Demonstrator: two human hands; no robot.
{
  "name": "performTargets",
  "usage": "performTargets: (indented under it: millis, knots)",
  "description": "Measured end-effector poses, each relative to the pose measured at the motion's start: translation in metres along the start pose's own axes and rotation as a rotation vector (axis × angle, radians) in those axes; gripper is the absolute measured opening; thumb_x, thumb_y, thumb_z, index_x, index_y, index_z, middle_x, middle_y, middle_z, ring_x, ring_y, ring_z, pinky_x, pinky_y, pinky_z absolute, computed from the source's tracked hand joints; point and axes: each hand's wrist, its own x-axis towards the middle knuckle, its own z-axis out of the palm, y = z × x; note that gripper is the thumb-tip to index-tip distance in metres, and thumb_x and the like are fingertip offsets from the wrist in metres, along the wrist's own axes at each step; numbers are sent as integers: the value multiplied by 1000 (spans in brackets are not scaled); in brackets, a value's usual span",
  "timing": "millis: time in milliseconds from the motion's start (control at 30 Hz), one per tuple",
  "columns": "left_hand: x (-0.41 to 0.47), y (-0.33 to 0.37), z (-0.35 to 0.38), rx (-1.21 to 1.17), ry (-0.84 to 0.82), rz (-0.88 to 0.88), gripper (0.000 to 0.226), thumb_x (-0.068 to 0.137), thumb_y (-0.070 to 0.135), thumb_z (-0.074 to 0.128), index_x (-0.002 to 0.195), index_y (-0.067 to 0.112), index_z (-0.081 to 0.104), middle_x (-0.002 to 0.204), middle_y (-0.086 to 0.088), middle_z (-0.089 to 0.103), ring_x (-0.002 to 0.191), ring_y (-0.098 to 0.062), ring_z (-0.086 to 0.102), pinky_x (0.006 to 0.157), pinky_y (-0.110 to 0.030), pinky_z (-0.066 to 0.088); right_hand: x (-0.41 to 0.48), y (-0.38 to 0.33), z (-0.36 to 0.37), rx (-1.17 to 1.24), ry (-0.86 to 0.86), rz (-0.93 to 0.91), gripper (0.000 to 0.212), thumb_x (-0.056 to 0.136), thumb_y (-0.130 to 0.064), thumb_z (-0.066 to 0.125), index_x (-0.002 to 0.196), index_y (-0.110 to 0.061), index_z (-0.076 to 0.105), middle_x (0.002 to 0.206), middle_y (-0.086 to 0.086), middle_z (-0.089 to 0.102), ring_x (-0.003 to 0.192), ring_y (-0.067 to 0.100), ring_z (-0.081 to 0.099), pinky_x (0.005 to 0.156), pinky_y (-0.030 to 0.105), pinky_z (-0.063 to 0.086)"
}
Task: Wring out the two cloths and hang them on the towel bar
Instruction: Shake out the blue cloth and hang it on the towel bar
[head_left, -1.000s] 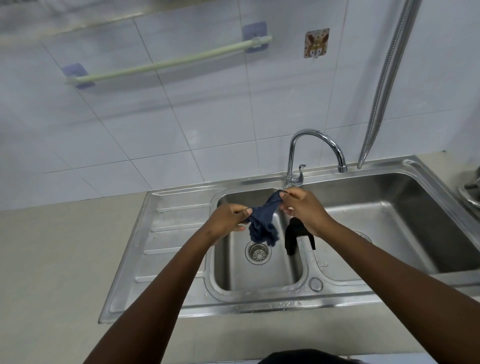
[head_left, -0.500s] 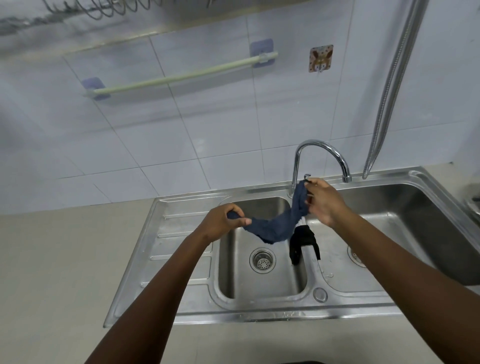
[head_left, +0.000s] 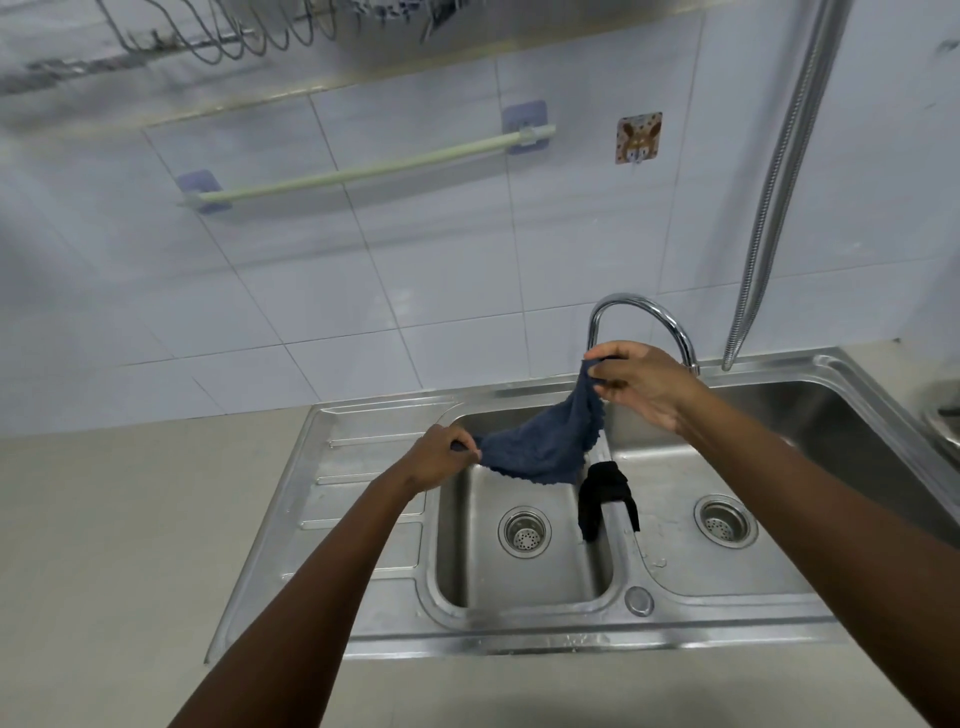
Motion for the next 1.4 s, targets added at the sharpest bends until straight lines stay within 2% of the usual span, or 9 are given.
performTargets:
  millis: [133, 267, 533, 633, 733, 900, 1067, 1233, 1400]
  knots:
    - [9, 0, 31, 139, -15, -37, 74, 59, 79, 64, 105, 22, 67, 117, -7, 59, 103, -22, 57, 86, -34, 50, -5, -7, 24, -3, -50, -14, 19, 83, 8, 60, 93, -8, 63, 86, 7, 58, 76, 14, 60, 61, 18, 55]
    - [5, 17, 57, 145, -64, -71, 99, 53, 83, 63, 132, 25, 50, 158, -8, 15, 146, -30, 12, 113, -55, 28, -10, -16, 38, -61, -96, -38, 21, 83, 9, 60, 97, -6, 63, 89, 8, 62, 79, 16, 63, 67, 19, 57]
    - [-10, 51, 100, -194, 396, 96, 55, 68, 41, 81, 105, 17, 48, 107, 4, 42, 101, -14, 43, 88, -25, 43, -19, -25, 46, -181, -108, -83, 24, 82, 8, 61, 101, -7, 64, 91, 4, 63, 79, 12, 63, 68, 16, 56]
    - [-10, 51, 110, -239, 483, 134, 21, 81, 17, 71, 89, 18, 52, 98, 2, 50, 90, -17, 50, 80, -29, 46, -21, -28, 42, -179, -102, -91, 23, 82, 7, 61, 97, -11, 65, 90, 4, 64, 78, 12, 63, 67, 16, 55]
    - [-10, 48, 111, -369, 466, 163, 7, 92, 23, 59, 87, 19, 57, 93, 2, 59, 85, -15, 58, 75, -36, 54, -22, -30, 37, -170, -99, -92, 23, 83, 7, 60, 96, -11, 66, 90, 5, 66, 79, 12, 64, 67, 17, 55]
    - [-12, 49, 112, -414, 264, 201, 23, 96, 41, 48, 108, 24, 58, 102, 4, 66, 93, -10, 63, 82, -31, 55, -22, -33, 33, -165, -103, -90, 24, 83, 8, 59, 102, -7, 65, 90, 5, 67, 77, 10, 65, 65, 16, 54]
    - [-4, 40, 109, -380, 326, 141, 7, 89, 25, 63, 89, 18, 61, 83, 2, 66, 76, -14, 63, 73, -38, 55, -22, -32, 28, -201, -101, -91, 26, 83, 7, 60, 105, -6, 65, 93, 7, 66, 82, 13, 62, 69, 20, 53]
    - [-6, 35, 92, -395, 340, 82, 20, 81, 24, 73, 81, 8, 60, 89, -2, 64, 77, -11, 59, 65, -23, 49, -22, -32, 19, -203, -91, -75, 26, 83, 5, 61, 104, -9, 66, 93, 8, 64, 81, 13, 61, 65, 18, 53]
    - [-5, 25, 77, -467, 245, 63, 32, 74, 23, 81, 76, 18, 49, 73, -1, 59, 65, -15, 55, 62, -30, 50, -20, -31, 15, -246, -84, -85, 26, 82, 4, 62, 101, -12, 67, 95, 9, 64, 80, 12, 62, 67, 19, 53]
